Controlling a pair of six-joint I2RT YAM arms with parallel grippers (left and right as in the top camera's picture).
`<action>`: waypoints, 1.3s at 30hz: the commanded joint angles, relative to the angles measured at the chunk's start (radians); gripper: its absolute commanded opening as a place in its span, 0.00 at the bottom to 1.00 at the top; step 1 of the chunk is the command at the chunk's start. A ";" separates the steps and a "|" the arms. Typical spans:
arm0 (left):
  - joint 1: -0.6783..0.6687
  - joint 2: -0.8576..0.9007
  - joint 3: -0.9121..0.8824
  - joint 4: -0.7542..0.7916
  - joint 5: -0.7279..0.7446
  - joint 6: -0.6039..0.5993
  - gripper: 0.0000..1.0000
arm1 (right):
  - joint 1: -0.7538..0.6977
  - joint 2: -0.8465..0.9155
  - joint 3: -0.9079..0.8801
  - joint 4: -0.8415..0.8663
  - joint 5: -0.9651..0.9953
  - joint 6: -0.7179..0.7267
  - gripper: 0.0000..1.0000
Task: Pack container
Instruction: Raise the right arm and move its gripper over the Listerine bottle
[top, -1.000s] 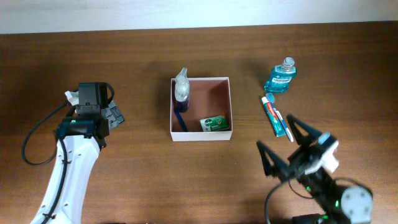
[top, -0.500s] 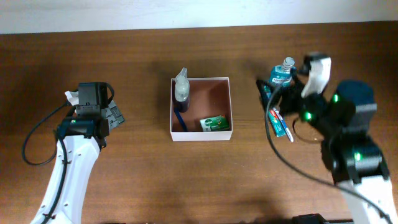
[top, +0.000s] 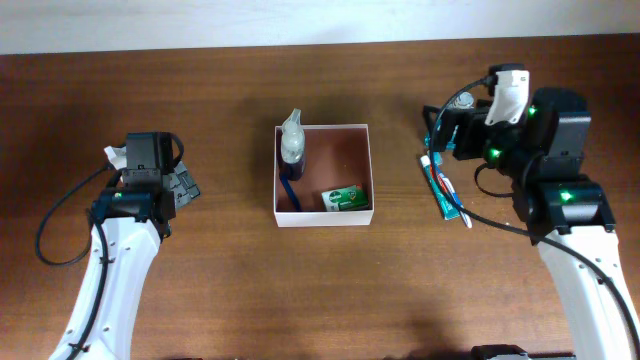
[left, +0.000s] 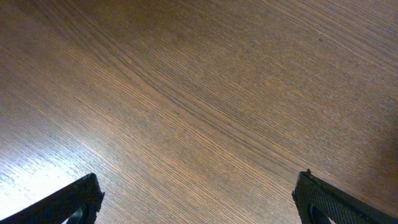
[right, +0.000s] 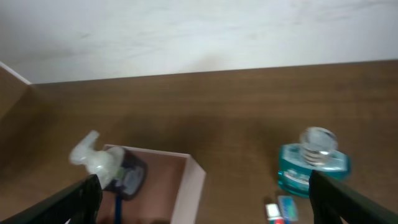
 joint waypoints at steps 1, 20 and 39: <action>0.003 -0.017 0.021 0.000 -0.018 0.006 0.99 | -0.045 0.021 0.016 -0.016 0.032 -0.013 0.98; 0.003 -0.016 0.021 0.000 -0.018 0.006 0.99 | -0.082 0.174 0.016 -0.043 0.064 -0.108 0.98; 0.003 -0.017 0.021 -0.001 -0.018 0.006 0.99 | -0.082 0.237 0.017 0.030 0.205 -0.168 0.78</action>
